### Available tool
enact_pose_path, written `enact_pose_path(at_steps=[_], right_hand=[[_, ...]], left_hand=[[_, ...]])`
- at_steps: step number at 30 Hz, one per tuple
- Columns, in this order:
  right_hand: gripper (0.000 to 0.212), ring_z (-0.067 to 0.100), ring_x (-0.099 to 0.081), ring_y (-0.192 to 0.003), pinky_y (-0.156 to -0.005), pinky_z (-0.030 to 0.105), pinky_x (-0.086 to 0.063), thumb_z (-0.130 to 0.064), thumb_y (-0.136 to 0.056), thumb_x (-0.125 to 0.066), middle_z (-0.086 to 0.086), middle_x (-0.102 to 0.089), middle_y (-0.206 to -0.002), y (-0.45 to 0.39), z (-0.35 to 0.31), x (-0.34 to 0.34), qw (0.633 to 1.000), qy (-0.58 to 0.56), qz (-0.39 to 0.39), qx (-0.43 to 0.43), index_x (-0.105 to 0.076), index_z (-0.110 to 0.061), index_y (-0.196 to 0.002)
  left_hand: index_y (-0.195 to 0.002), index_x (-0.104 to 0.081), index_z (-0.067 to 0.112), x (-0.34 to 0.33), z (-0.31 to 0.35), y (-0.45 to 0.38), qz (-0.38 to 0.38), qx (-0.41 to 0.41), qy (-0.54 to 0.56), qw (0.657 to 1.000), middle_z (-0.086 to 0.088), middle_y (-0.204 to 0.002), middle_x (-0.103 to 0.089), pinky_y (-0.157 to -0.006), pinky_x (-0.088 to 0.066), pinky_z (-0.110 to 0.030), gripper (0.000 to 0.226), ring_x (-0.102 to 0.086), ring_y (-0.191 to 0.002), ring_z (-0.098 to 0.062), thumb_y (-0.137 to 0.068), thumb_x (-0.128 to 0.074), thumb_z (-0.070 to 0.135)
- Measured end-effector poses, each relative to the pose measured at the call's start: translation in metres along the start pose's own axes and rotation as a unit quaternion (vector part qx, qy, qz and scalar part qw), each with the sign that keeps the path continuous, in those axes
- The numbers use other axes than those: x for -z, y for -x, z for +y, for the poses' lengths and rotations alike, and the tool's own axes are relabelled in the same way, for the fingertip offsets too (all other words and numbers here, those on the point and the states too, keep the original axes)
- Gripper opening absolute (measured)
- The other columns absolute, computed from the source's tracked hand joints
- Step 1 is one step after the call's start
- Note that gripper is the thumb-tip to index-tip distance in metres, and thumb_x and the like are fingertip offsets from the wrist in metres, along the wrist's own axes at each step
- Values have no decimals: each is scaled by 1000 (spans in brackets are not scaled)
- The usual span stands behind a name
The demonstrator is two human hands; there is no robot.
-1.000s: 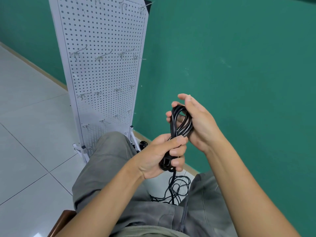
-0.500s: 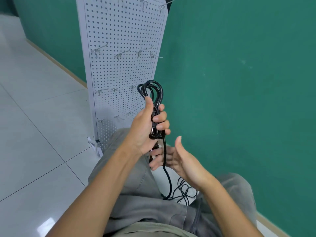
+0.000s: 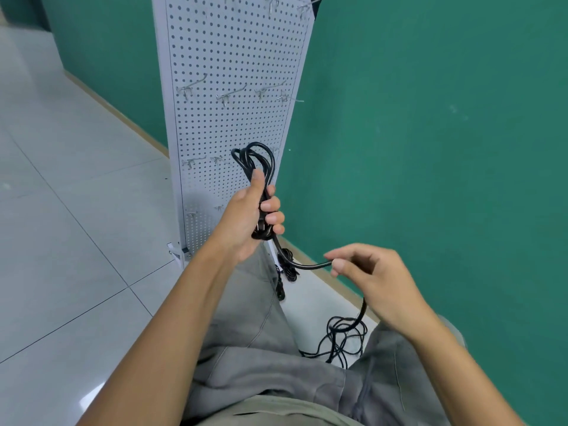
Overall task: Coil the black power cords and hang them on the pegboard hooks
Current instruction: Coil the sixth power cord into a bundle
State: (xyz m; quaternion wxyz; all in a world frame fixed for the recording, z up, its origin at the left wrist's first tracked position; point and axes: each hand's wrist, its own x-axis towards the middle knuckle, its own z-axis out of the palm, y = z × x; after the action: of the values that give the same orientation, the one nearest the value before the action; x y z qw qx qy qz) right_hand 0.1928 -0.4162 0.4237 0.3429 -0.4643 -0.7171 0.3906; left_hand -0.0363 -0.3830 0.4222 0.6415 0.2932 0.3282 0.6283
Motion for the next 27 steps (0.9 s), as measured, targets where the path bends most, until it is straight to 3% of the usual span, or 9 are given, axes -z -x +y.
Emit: enact_pose_path(at_steps=[2, 10, 15, 18, 20, 24, 27], right_hand=[[17, 5, -69, -78, -81, 14, -51, -1, -94, -68, -2, -75, -76, -4, -14, 8, 1000, 8, 20, 20, -76, -15, -96], [16, 11, -69, -74, -79, 17, -53, 0, -92, -70, 5, -74, -77, -22, -40, 19, 996, 33, 69, 42, -74, -15, -94], [12, 11, -66, -69, -71, 15, -50, 0, -93, -68, 8, -72, -73, -28, -44, 20, 994, 13, 103, 15, -69, -12, -92], [13, 6, -59, -57, -60, 21, -45, -5, -94, -70, 7, -73, -71, -31, -46, 20, 991, -2, 129, -16, -62, -15, -91], [15, 3, -50, -48, -61, 26, -39, -10, -95, -69, 4, -74, -71, -31, -44, 21, 990, -3, 136, -32, -57, -18, -92], [14, 9, -47, -55, -65, 27, -41, -10, -98, -64, 3, -71, -72, -30, -43, 23, 991, -54, 120, -38, -52, -16, -99], [10, 12, -46, -57, -60, 19, -43, -7, -100, -61, 2, -69, -72, -29, -40, 25, 990, -108, 83, -35, -54, -13, -105]], left_hand=[[-89, -45, 19, -6, -9, 1, -19, 9, -39, 999, 7, -62, -34, -48, -39, -24, 39, -37, -49, -11, -105, -39, 55], [-96, -47, 10, -38, -46, 13, -104, -18, -209, 972, -3, -65, -63, -47, -45, -28, 36, -49, -48, -18, -110, -39, 41], [-108, -52, 4, -48, -50, 18, -163, -13, -235, 958, -14, -85, -75, -51, -47, -29, 41, -54, -52, -22, -107, -41, 43], [-116, -54, 11, -53, -52, 23, -183, -1, -240, 953, -14, -89, -76, -56, -49, -26, 32, -59, -56, -17, -108, -40, 39], [-110, -55, 14, -53, -51, 24, -190, -2, -245, 951, -12, -84, -75, -59, -50, -28, 26, -62, -57, -16, -108, -43, 37], [-96, -54, 13, -54, -52, 26, -178, -6, -231, 957, -3, -70, -65, -58, -50, -29, 14, -62, -59, -18, -99, -67, 15], [-92, -52, 13, -57, -56, 26, -135, 2, -193, 972, 0, -61, -54, -60, -50, -31, 19, -54, -54, -18, -96, -68, 5]])
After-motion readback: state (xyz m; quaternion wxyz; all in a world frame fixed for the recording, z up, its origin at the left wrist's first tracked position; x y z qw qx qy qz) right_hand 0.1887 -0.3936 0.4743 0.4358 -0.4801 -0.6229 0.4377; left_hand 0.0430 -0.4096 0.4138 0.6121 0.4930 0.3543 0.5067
